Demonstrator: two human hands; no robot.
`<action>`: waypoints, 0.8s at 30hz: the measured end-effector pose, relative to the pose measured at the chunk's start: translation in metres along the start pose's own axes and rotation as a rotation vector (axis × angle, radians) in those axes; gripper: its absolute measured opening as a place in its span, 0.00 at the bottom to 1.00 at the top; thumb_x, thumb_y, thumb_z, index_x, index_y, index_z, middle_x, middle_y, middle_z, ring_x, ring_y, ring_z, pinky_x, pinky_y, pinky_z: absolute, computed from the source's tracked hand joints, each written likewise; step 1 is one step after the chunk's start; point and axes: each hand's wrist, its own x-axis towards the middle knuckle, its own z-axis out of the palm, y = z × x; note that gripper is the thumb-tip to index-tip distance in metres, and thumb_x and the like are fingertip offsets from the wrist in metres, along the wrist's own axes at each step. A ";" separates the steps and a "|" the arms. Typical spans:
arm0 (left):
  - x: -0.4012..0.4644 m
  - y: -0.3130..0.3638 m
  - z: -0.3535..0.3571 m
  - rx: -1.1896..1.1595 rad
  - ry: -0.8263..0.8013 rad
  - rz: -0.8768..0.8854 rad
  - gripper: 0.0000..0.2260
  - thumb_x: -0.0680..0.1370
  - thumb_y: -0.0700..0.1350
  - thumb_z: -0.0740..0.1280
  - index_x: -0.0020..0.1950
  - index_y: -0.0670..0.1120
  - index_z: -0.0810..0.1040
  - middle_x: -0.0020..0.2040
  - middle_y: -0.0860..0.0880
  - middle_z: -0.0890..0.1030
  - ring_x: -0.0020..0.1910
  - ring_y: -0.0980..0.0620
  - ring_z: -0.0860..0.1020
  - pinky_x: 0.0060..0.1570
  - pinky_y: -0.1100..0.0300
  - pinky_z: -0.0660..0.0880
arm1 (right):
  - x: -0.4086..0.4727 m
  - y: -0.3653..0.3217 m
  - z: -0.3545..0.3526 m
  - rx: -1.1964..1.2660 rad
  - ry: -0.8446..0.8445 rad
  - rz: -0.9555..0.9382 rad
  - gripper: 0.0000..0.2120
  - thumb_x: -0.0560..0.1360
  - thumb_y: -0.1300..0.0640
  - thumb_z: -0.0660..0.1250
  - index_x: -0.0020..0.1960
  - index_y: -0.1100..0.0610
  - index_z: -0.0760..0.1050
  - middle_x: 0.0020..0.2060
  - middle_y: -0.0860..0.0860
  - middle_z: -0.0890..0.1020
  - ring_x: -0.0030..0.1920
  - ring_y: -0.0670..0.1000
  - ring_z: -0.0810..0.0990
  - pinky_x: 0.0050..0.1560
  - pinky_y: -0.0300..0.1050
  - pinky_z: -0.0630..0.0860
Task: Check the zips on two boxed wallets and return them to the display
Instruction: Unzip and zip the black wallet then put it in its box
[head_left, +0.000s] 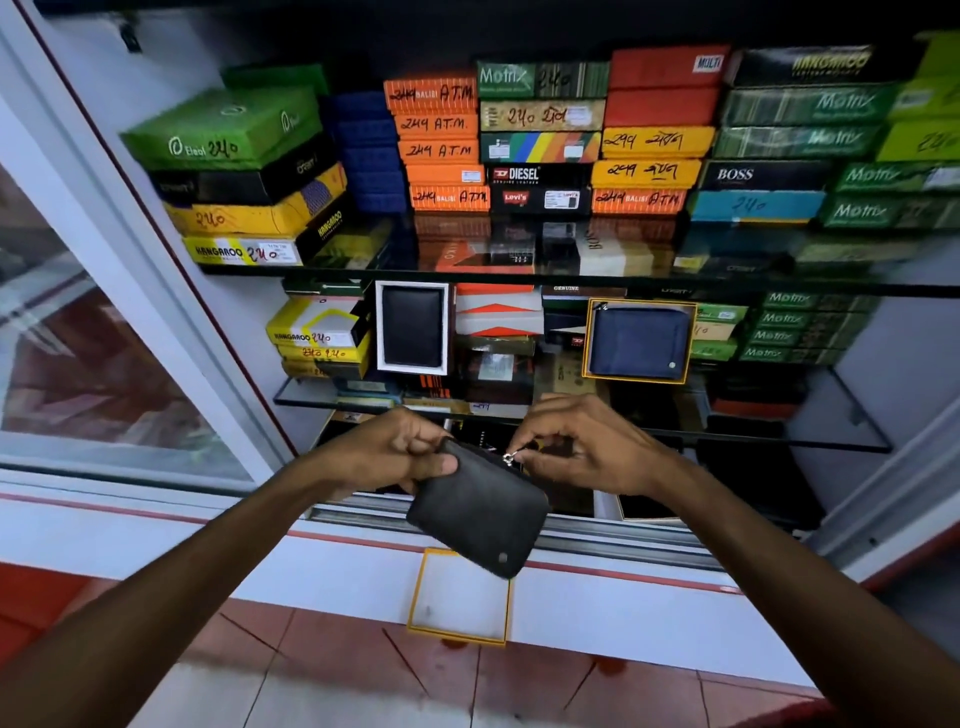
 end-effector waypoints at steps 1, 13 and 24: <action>-0.001 -0.003 -0.004 -0.049 0.048 -0.011 0.07 0.77 0.42 0.68 0.51 0.40 0.82 0.46 0.40 0.85 0.46 0.47 0.82 0.43 0.55 0.79 | -0.005 0.003 -0.005 0.010 0.042 0.029 0.06 0.76 0.53 0.70 0.50 0.53 0.83 0.41 0.37 0.79 0.40 0.34 0.74 0.41 0.26 0.67; 0.018 0.012 0.026 -1.122 0.298 -0.196 0.06 0.76 0.40 0.64 0.48 0.38 0.77 0.37 0.41 0.87 0.36 0.49 0.86 0.36 0.52 0.83 | -0.014 -0.017 -0.013 0.380 0.732 0.413 0.05 0.68 0.57 0.77 0.44 0.52 0.87 0.34 0.49 0.87 0.29 0.47 0.78 0.31 0.42 0.77; 0.035 0.058 0.051 -1.433 0.405 -0.174 0.10 0.79 0.40 0.63 0.41 0.35 0.77 0.32 0.37 0.84 0.35 0.39 0.84 0.22 0.54 0.79 | -0.006 -0.061 0.024 0.076 0.837 0.397 0.06 0.68 0.53 0.74 0.44 0.52 0.86 0.37 0.45 0.87 0.33 0.30 0.71 0.37 0.24 0.64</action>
